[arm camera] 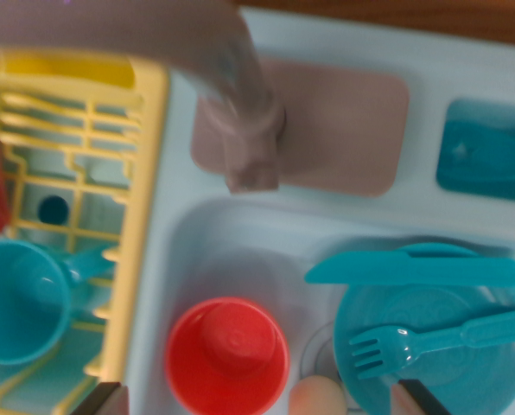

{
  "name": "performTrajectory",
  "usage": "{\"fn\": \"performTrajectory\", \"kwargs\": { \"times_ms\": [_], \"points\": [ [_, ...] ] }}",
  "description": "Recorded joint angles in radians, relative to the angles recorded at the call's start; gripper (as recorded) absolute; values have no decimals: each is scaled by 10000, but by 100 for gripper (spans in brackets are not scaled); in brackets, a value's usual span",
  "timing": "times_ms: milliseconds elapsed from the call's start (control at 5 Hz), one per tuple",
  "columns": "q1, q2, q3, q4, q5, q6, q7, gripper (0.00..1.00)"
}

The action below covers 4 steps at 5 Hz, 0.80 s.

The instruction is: Pick detergent from the sink

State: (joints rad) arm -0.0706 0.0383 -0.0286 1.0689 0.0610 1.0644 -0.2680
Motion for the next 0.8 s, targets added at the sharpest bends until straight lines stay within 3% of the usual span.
{"fn": "performTrajectory", "kwargs": {
  "times_ms": [200,400,600,800],
  "points": [
    [0,0,0,0,0,0,0,0],
    [-45,42,-58,-454,50,-451,-236,0],
    [-45,42,-58,-454,50,-451,-236,0],
    [-85,80,-110,-860,95,-855,-448,0]
  ]
}}
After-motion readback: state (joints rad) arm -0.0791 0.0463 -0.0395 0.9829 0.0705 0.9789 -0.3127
